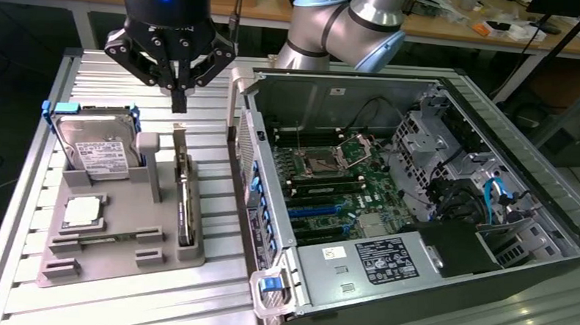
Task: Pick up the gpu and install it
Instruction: 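Pick up the gpu and move the gpu toward the slot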
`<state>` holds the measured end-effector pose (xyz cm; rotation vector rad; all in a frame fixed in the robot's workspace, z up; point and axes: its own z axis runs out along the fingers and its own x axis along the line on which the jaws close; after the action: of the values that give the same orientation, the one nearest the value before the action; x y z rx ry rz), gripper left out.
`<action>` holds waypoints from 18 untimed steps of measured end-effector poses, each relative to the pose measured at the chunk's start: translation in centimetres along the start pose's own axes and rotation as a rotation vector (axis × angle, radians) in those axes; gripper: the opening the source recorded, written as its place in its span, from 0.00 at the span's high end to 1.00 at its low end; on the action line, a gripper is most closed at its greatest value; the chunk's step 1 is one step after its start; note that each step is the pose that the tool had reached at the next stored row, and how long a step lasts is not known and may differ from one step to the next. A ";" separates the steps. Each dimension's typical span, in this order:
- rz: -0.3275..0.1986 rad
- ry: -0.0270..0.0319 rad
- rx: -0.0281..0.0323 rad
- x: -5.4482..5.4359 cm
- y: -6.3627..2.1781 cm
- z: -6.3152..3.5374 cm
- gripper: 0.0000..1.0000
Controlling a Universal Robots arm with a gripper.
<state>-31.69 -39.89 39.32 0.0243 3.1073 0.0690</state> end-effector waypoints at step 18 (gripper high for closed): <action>0.000 0.0001 0.0000 0.2 -3.20 2.82 0.40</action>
<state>-31.85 -42.96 36.36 0.0245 3.1075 0.0690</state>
